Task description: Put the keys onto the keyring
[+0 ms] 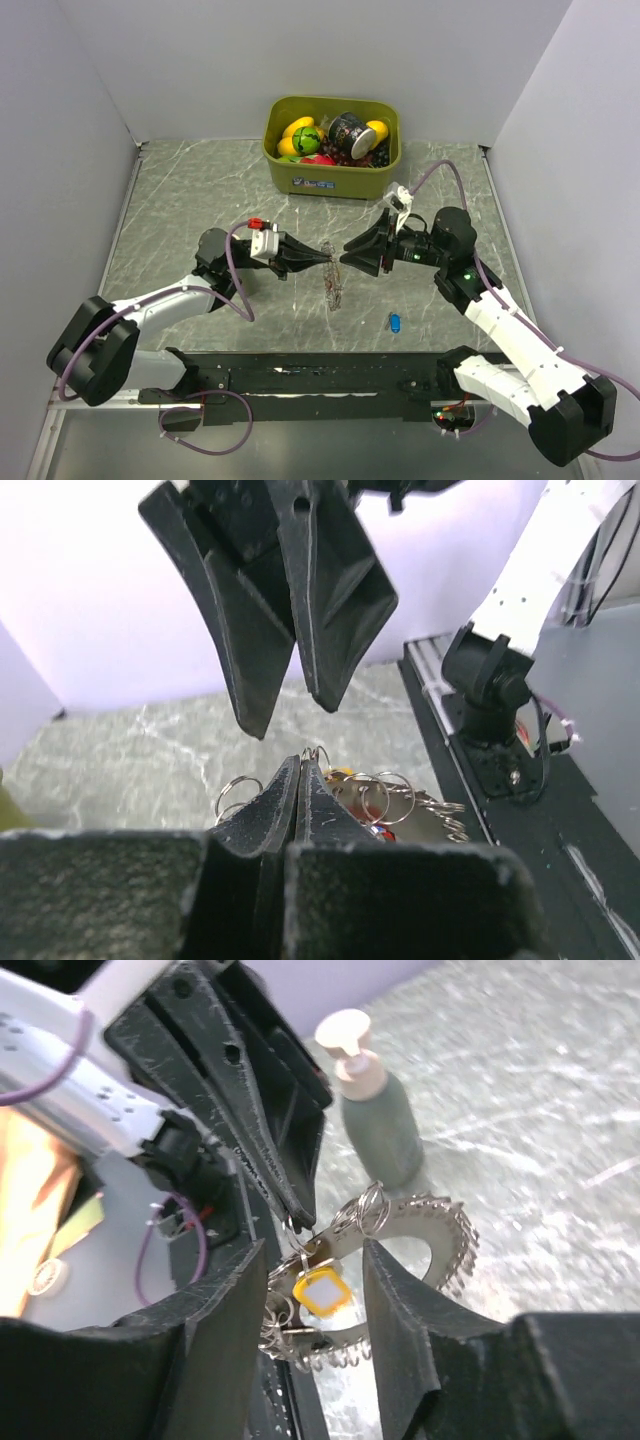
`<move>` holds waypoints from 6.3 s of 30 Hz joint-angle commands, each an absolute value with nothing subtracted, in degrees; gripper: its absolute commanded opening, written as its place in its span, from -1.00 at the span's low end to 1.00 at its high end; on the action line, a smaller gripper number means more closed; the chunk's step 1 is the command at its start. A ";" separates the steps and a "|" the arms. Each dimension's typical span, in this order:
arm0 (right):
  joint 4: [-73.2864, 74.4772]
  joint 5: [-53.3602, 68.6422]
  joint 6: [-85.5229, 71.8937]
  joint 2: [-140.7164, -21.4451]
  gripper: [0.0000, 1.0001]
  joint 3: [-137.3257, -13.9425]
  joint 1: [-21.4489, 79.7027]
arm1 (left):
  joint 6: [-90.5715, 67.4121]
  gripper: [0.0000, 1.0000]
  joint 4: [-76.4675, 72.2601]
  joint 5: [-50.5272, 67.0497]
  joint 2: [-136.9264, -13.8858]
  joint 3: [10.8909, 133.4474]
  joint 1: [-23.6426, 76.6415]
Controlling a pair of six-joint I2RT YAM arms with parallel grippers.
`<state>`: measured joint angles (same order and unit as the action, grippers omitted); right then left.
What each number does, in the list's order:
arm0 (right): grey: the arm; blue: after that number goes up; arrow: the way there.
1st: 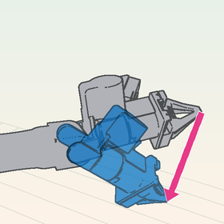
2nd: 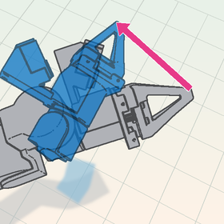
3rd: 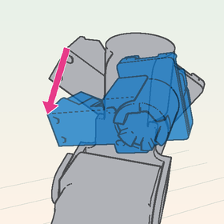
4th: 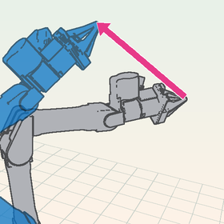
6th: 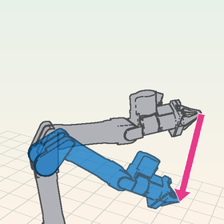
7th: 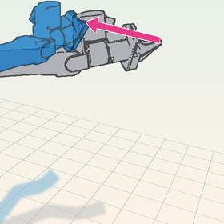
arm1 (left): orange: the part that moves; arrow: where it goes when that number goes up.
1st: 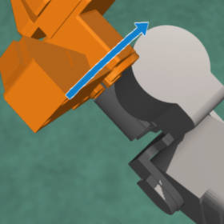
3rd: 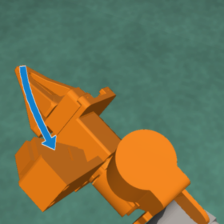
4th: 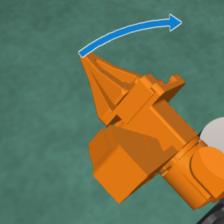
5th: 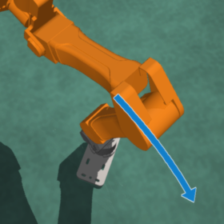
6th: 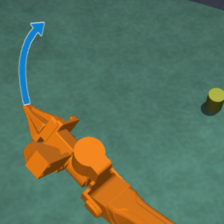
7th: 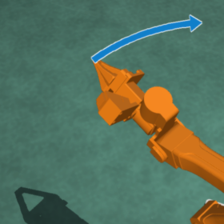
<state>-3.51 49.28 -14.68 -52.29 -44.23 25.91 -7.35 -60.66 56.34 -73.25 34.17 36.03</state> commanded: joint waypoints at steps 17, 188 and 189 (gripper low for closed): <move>-5.80 57.48 -14.59 -52.56 -0.20 -44.74 25.40 | -21.45 -0.98 -86.13 55.37 -76.29 34.54 36.12; 8.00 26.28 -15.64 -56.86 0.96 -42.01 28.39 | -22.59 -0.98 -104.76 39.30 -97.12 15.39 38.50; 8.00 26.37 -15.64 -57.04 0.96 -42.01 28.39 | -21.98 -0.98 -105.03 37.72 -96.95 14.42 38.50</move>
<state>10.55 25.39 -15.44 -56.42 -42.61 28.82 -23.59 -78.76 43.48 -95.59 19.53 38.17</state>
